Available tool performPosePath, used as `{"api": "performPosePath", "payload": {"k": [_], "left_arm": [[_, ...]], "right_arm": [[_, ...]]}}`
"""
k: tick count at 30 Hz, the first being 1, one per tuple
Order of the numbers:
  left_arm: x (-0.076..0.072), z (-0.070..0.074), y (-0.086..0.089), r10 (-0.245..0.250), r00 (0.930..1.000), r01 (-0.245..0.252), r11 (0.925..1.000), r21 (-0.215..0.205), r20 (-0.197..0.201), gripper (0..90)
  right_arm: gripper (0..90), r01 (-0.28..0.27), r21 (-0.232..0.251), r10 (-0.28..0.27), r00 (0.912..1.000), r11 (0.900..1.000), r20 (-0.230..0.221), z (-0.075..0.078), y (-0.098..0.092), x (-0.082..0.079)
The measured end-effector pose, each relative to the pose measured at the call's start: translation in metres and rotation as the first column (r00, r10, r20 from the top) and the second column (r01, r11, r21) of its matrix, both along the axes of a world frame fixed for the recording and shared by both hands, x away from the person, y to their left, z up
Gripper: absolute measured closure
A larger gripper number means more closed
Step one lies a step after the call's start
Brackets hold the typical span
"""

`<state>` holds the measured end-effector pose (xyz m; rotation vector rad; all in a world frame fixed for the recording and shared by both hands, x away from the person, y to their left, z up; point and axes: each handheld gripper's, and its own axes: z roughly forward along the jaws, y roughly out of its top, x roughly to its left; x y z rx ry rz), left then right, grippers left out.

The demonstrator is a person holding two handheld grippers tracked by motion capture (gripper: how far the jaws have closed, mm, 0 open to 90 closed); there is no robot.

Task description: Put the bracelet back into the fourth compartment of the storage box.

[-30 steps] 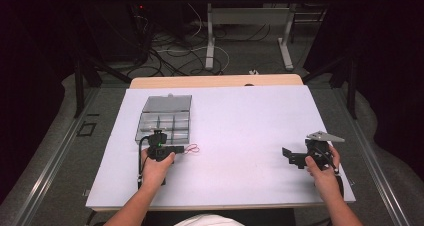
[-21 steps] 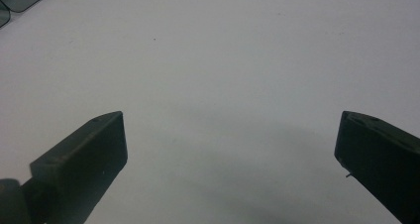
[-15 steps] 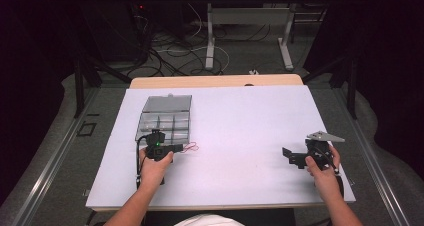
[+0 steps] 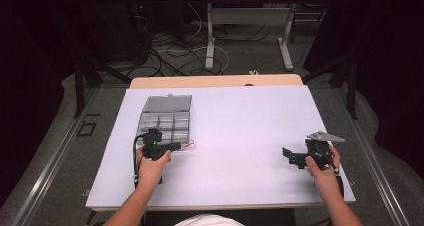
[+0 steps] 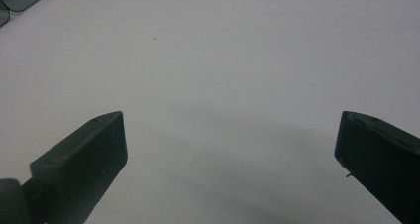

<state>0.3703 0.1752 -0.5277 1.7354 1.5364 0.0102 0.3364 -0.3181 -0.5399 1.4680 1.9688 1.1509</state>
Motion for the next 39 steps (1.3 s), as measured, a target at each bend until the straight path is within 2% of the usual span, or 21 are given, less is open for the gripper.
{"api": "performPosePath", "payload": {"k": [10,21,39], "left_arm": [[-0.001,0.003,0.004,0.028,0.9995,-0.027,0.9995,-0.014,0.016,87.2],[-0.002,0.008,0.014,0.03,0.9993,-0.03,0.9993,-0.021,0.022,87.3],[-0.002,0.016,0.032,0.088,0.9947,-0.085,0.9951,-0.051,0.054,87.3]], "right_arm": [[0.0,-0.004,0.0,0.004,1.0,1.0,-0.001,0.0,0.0,0.0],[0.0,-0.006,0.0,0.006,1.0,1.0,0.001,0.0,0.0,0.0],[0.0,-0.007,-0.003,0.007,1.0,1.0,-0.002,0.0,0.0,0.0]]}}
